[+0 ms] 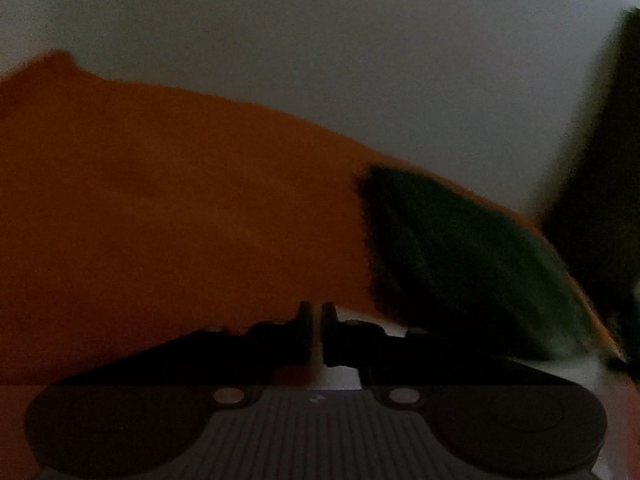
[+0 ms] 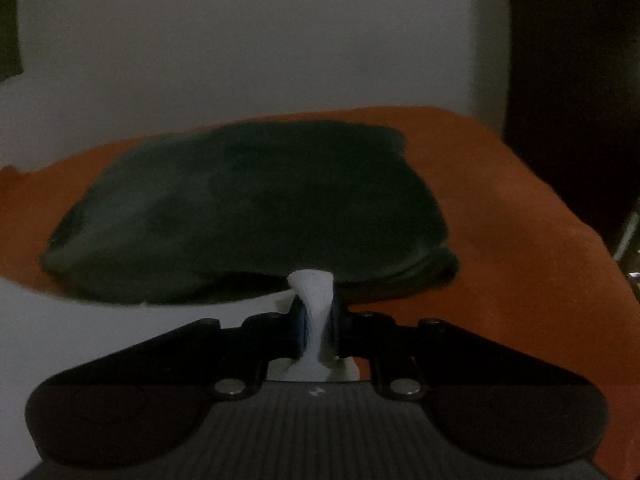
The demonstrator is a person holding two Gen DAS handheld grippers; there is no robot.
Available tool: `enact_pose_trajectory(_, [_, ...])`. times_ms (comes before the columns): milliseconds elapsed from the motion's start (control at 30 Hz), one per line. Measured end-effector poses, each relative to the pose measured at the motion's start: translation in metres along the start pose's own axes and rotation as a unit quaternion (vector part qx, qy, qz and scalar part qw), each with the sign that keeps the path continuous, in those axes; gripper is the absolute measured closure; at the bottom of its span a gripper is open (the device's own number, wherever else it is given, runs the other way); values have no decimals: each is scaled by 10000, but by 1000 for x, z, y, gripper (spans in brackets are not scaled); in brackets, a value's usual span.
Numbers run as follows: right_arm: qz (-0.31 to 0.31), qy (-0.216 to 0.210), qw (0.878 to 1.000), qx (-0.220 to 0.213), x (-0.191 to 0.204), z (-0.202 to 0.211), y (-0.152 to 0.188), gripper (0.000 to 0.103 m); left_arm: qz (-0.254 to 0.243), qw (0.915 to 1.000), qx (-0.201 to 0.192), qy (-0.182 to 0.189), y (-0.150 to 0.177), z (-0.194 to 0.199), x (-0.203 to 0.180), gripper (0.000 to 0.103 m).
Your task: Fold clothes
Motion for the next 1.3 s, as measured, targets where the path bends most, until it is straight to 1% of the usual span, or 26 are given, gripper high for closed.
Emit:
enact_pose_trajectory(67, [-105,85,9990,432,2,-18,1,88,81,9997,-104,-227,-4,1,1,100])
enact_pose_trajectory(100, [-262,97,9974,658,0,-29,3,83,129,9994,57,-327,-2,-7,6,100])
enact_pose_trajectory(133, [-424,59,9957,819,-2,-38,4,71,164,9988,190,-430,-1,-12,11,100])
enact_pose_trajectory(167, [-487,167,9947,888,-5,-39,4,56,156,9985,190,-498,3,-11,14,100])
enact_pose_trajectory(200, [-550,276,9935,956,-8,-39,4,49,212,9990,163,-344,7,-5,16,100])
enact_pose_trajectory(233, [-653,367,9940,793,-12,-30,3,38,247,9994,150,-186,11,0,17,99])
enact_pose_trajectory(267, [-725,369,9954,507,-17,-17,1,35,143,9997,192,-24,16,7,12,99])
enact_pose_trajectory(333, [-702,371,9968,84,-23,14,-6,33,-448,9985,243,178,29,30,-5,98])
enact_pose_trajectory(367, [-680,270,9973,-22,-24,31,-7,32,-719,9963,293,372,38,43,-17,98])
enact_pose_trajectory(400, [-714,64,9974,-81,-23,48,-5,29,-988,9929,343,566,48,56,-30,95])
enact_pose_trajectory(433, [-809,-149,9966,-77,-21,61,-2,23,-1227,9887,392,771,57,68,-42,91])
enact_pose_trajectory(467, [-992,-480,9939,10,-16,79,9,18,-1325,9848,435,1031,69,78,-54,75])
enact_pose_trajectory(500, [-1157,-716,9907,60,-9,92,22,17,-1423,9802,477,1291,81,88,-66,49])
enact_pose_trajectory(567, [-1000,-666,9927,26,-5,95,38,13,-1548,9720,501,1696,108,101,-87,17])
enact_pose_trajectory(633, [-844,-616,9945,-8,-1,99,55,13,-1804,9642,478,1882,142,102,-103,17])
enact_pose_trajectory(733, [-608,-540,9967,-58,5,103,79,13,-2380,9636,227,1195,185,85,-104,15])
enact_pose_trajectory(767, [-530,-514,9972,-75,7,105,87,13,-2523,9625,153,990,196,81,-102,7])
enact_pose_trajectory(800, [-451,-489,9977,-92,9,107,96,13,-2462,9649,125,906,194,84,-92,0])
enact_pose_trajectory(833, [-372,-463,9982,-108,11,108,104,12,-2402,9672,98,821,191,86,-82,0])
enact_pose_trajectory(933, [-136,-387,9990,-159,17,113,128,0,-2219,9734,17,567,183,94,-51,0])
enact_pose_trajectory(1067, [179,-284,9992,-226,24,120,161,0,-1971,9801,-92,227,172,104,-11,0])
enact_pose_trajectory(1133, [99,-164,9995,-234,20,129,162,0,-1846,9827,-147,57,166,110,10,0])
enact_pose_trajectory(1167, [30,-15,9999,-169,23,132,161,0,-1783,9838,-174,-28,163,112,20,0])
enact_pose_trajectory(1200, [-47,180,9996,-200,31,136,161,0,-1731,9846,-226,-71,161,117,27,0])
enact_pose_trajectory(1267, [-186,246,9987,-401,51,156,156,0,-1719,9834,-534,246,160,141,13,0])
enact_pose_trajectory(1300, [-256,278,9980,-502,61,167,154,0,-1664,9832,-552,503,163,150,3,0])
Point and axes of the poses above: each gripper's, at about its wrist camera, not at the fingertips, and z roughly against the way its jaws point, x to its left, y to its underside, the point moved 1 cm from there along -z, roughly the way its jaws point, and after that the axes turned 5 degrees about z, right-handed, at the moved point
